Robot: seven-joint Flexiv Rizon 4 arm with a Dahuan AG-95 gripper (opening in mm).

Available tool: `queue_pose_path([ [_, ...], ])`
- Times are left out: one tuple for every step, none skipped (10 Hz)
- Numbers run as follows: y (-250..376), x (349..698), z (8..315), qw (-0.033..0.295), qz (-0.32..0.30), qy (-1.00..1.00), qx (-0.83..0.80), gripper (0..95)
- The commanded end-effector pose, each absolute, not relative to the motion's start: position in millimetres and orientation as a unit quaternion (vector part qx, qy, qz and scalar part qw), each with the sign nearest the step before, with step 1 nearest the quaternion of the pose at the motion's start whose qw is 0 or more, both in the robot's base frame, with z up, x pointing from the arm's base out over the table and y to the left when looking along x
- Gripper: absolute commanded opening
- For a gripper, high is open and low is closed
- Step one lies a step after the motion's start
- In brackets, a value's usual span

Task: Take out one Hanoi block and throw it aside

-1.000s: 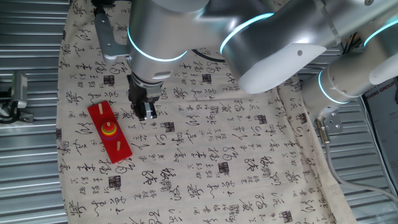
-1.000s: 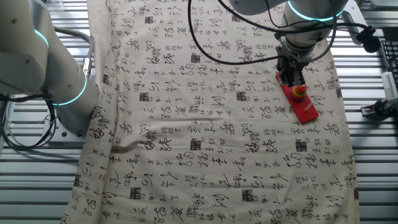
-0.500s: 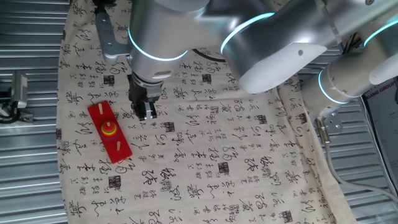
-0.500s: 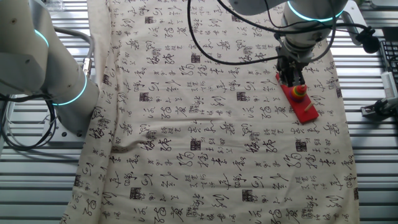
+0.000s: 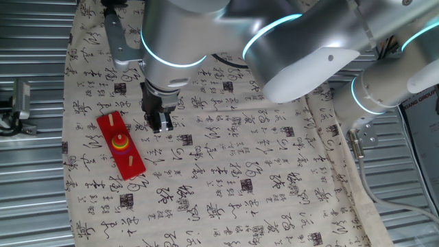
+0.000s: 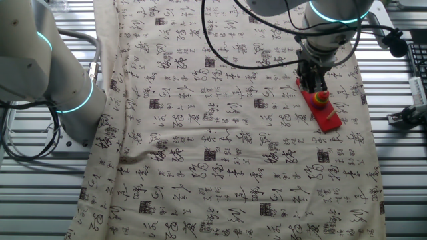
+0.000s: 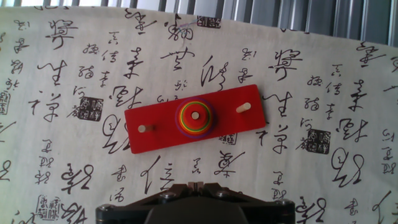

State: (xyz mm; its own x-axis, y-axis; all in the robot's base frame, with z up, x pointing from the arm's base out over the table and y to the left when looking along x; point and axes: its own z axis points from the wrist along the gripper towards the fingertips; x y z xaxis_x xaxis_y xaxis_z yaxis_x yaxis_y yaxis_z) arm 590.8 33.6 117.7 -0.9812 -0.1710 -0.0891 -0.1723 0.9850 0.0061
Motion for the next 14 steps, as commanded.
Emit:
queue_pose_path([
  [33.5, 590.5, 117.8, 0.045, 0.010, 0.995, -0.087, 0.0],
  [33.5, 590.5, 117.8, 0.044, 0.004, 0.994, -0.098, 0.0],
  [33.5, 590.5, 117.8, 0.044, 0.003, 0.995, -0.091, 0.0],
  [33.5, 590.5, 117.8, 0.046, 0.001, 0.995, -0.092, 0.0],
  [33.5, 590.5, 117.8, 0.049, -0.001, 0.994, -0.098, 0.0],
  [33.5, 590.5, 117.8, 0.047, -0.004, 0.993, -0.105, 0.0],
  [33.5, 590.5, 117.8, 0.046, -0.009, 0.993, -0.112, 0.0],
  [33.5, 590.5, 117.8, 0.046, -0.015, 0.993, -0.111, 0.0],
  [33.5, 590.5, 117.8, 0.053, -0.022, 0.992, -0.114, 0.0],
  [33.5, 590.5, 117.8, 0.060, -0.024, 0.991, -0.116, 0.0],
  [33.5, 590.5, 117.8, 0.065, -0.025, 0.990, -0.119, 0.0],
  [33.5, 590.5, 117.8, 0.065, -0.028, 0.990, -0.120, 0.0],
  [33.5, 590.5, 117.8, 0.064, -0.033, 0.990, -0.122, 0.0],
  [33.5, 590.5, 117.8, 0.064, -0.033, 0.990, -0.120, 0.0],
])
